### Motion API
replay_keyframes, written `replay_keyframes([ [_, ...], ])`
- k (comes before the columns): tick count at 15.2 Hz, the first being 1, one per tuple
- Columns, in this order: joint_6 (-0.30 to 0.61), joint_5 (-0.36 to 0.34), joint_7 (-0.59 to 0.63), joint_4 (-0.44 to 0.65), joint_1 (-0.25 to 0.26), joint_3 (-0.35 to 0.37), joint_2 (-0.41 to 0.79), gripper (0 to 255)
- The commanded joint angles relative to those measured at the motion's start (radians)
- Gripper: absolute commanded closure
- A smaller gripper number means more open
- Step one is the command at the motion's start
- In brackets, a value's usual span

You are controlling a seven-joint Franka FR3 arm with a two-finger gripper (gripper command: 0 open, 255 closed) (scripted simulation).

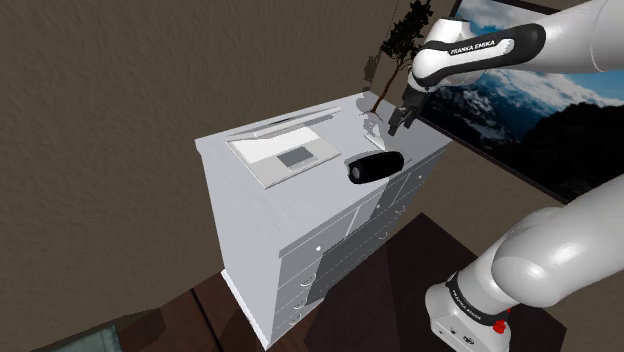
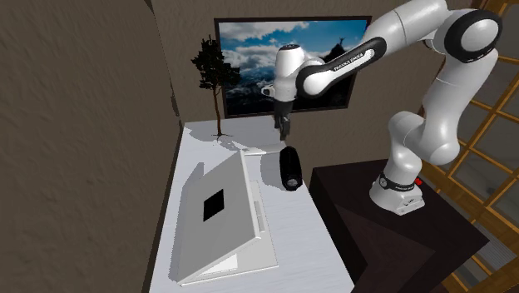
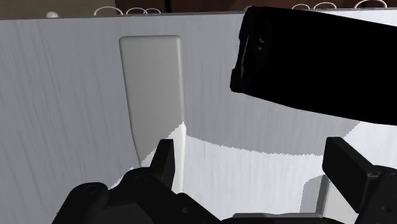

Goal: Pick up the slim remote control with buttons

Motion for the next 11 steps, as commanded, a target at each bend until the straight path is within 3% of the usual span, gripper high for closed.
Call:
replay_keyframes([
  [1, 0.033, 0.03, -0.041, 0.037, -0.003, -0.021, 0.081, 0],
  [11, 0.125, 0.2, -0.229, 0.239, -0.075, -0.043, 0.441, 0],
])
